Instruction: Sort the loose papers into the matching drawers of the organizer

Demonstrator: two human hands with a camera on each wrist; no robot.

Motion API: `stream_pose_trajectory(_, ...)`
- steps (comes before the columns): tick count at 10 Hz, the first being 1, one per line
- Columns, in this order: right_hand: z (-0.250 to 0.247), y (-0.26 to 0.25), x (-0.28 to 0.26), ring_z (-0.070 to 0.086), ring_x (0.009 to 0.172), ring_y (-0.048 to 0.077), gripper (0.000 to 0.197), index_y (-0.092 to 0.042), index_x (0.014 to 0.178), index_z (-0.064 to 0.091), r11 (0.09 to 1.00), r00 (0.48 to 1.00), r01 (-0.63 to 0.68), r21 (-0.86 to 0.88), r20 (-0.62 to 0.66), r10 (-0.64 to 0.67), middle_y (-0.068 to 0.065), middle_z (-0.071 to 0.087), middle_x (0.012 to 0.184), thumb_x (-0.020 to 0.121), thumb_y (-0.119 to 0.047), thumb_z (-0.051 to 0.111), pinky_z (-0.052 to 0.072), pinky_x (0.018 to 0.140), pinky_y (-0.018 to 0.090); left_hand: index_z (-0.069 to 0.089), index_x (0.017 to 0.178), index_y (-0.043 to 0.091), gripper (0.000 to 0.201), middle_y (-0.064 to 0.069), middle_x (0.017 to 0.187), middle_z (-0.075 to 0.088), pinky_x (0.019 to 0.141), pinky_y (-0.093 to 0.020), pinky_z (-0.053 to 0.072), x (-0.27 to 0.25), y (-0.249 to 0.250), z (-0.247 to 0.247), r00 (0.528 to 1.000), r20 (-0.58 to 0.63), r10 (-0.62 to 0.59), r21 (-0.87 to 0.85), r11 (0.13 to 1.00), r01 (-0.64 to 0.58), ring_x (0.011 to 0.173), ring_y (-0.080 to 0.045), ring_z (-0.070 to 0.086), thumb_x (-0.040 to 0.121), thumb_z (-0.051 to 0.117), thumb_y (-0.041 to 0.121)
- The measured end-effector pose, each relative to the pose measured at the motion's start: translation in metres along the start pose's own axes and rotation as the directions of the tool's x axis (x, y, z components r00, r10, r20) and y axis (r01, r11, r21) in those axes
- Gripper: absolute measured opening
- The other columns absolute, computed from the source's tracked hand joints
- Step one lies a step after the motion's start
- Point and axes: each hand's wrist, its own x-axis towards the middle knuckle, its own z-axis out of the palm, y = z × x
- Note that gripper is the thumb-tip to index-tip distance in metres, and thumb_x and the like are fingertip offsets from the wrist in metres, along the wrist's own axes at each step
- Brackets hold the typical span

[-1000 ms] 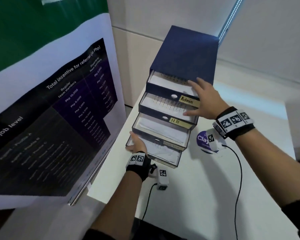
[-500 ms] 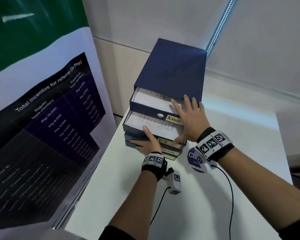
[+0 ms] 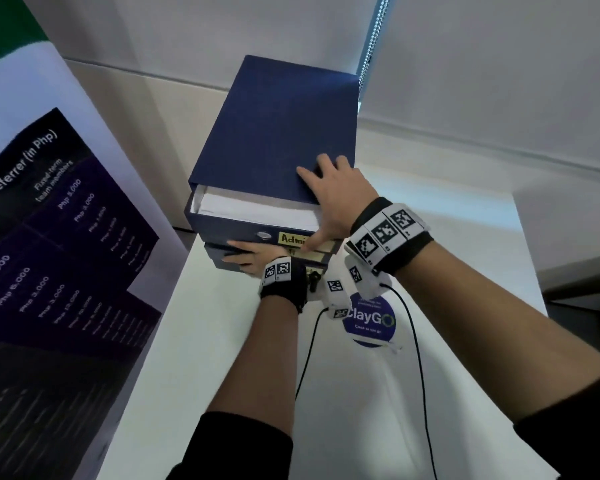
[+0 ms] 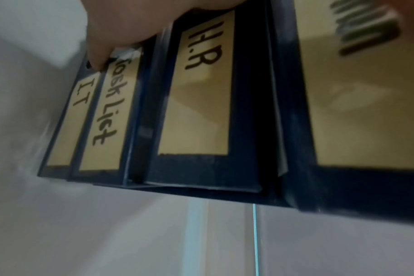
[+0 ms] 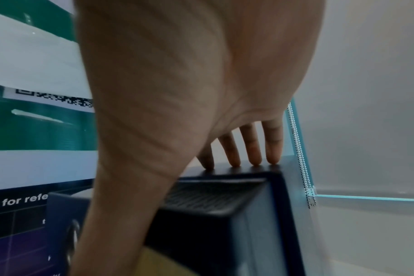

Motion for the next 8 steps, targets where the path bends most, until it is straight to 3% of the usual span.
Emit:
stream_pose_trajectory(1, -0.005, 0.013, 0.013, 0.051, 0.113, 0.031, 0.123, -0.027, 0.146, 0.03, 0.991, 0.999, 0.028, 0.13, -0.023, -0.025, 0.008, 0.036, 0.139, 0.044, -0.072, 0.083, 0.045, 0.094, 0.042, -0.009, 0.156, 0.015, 0.055, -0.022, 0.162, -0.007, 0.116, -0.051, 0.025, 0.012, 0.005, 0.016, 0.997, 0.066, 0.047, 0.156, 0.986, -0.057, 0.141, -0.044, 0.027, 0.107, 0.016, 0.017)
stream_pose_trajectory(2, -0.001, 0.027, 0.026, 0.061, 0.09, 0.029, 0.107, -0.03, 0.134, 0.04, 0.954, 0.997, 0.065, 0.292, -0.069, -0.047, 0.002, 0.047, 0.121, 0.043, -0.06, 0.087, 0.051, 0.083, 0.039, -0.015, 0.155, 0.017, 0.057, -0.02, 0.162, -0.012, 0.116, -0.05, 0.024, 0.021, 0.008, 0.029, 0.991, 0.122, 0.058, 0.207, 0.975, -0.083, 0.142, -0.044, 0.025, 0.107, 0.016, 0.02)
stream_pose_trajectory(3, 0.005, 0.033, 0.036, 0.059, 0.085, 0.026, 0.1, -0.032, 0.129, 0.041, 0.929, 0.993, 0.102, 0.357, -0.097, -0.072, -0.002, 0.05, 0.109, 0.043, -0.054, 0.087, 0.053, 0.078, 0.039, -0.008, 0.156, 0.015, 0.056, -0.025, 0.161, -0.002, 0.108, -0.054, 0.036, 0.026, 0.009, 0.046, 0.988, 0.045, 0.15, 0.279, 0.947, -0.157, 0.13, -0.049, 0.041, 0.107, 0.017, 0.024)
stream_pose_trajectory(4, 0.009, 0.035, 0.04, 0.057, 0.082, 0.025, 0.098, -0.032, 0.131, 0.04, 0.92, 0.989, 0.125, 0.371, -0.119, -0.086, -0.004, 0.046, 0.107, 0.047, -0.051, 0.085, 0.052, 0.075, 0.037, -0.007, 0.156, 0.015, 0.056, -0.025, 0.161, 0.002, 0.105, -0.055, 0.039, 0.026, 0.007, 0.051, 0.985, 0.047, 0.166, 0.397, 0.902, -0.171, 0.126, -0.05, 0.045, 0.107, 0.018, 0.025)
stream_pose_trajectory(5, 0.012, 0.039, 0.041, 0.055, 0.084, 0.022, 0.1, -0.032, 0.135, 0.039, 0.902, 0.986, 0.159, 0.402, -0.111, -0.125, -0.003, 0.044, 0.11, 0.05, -0.056, 0.086, 0.047, 0.075, 0.031, -0.012, 0.156, 0.018, 0.058, -0.021, 0.163, -0.002, 0.108, -0.054, 0.035, 0.029, 0.006, 0.046, 0.988, 0.091, 0.125, 0.326, 0.933, -0.148, 0.131, -0.048, 0.041, 0.107, 0.018, 0.028)
stream_pose_trajectory(6, -0.002, 0.053, 0.031, 0.054, 0.079, 0.007, 0.091, -0.03, 0.135, 0.05, 0.791, 0.986, 0.135, 0.596, 0.0, -0.168, -0.006, 0.053, 0.105, 0.057, -0.064, 0.084, 0.041, 0.075, 0.023, -0.008, 0.157, 0.022, 0.065, -0.01, 0.165, 0.0, 0.118, -0.05, 0.019, 0.029, 0.009, 0.022, 0.983, 0.186, 0.01, 0.17, 0.985, -0.043, 0.144, -0.04, 0.027, 0.104, 0.015, 0.051)
stream_pose_trajectory(7, -0.039, 0.079, 0.001, 0.065, 0.076, 0.007, 0.054, -0.023, 0.12, 0.064, 0.589, 0.987, 0.06, 0.806, 0.039, -0.155, 0.003, 0.073, 0.096, 0.075, -0.048, 0.08, 0.052, 0.077, 0.025, 0.004, 0.158, 0.021, 0.074, -0.01, 0.162, 0.02, 0.117, -0.041, 0.023, 0.019, 0.006, -0.014, 0.938, 0.342, 0.062, 0.034, 0.996, -0.078, 0.145, -0.032, 0.029, 0.1, 0.024, 0.061)
stream_pose_trajectory(8, -0.092, 0.116, -0.05, 0.068, 0.084, 0.017, 0.036, -0.013, 0.118, 0.066, 0.468, 0.976, 0.172, 0.867, -0.213, 0.036, 0.016, 0.07, 0.102, 0.088, -0.03, 0.073, 0.057, 0.088, 0.034, 0.018, 0.156, 0.018, 0.066, -0.006, 0.159, 0.028, 0.118, -0.043, 0.024, 0.019, -0.03, -0.054, 0.818, 0.575, 0.01, 0.262, 0.945, -0.196, 0.144, -0.028, 0.032, 0.102, 0.026, 0.057)
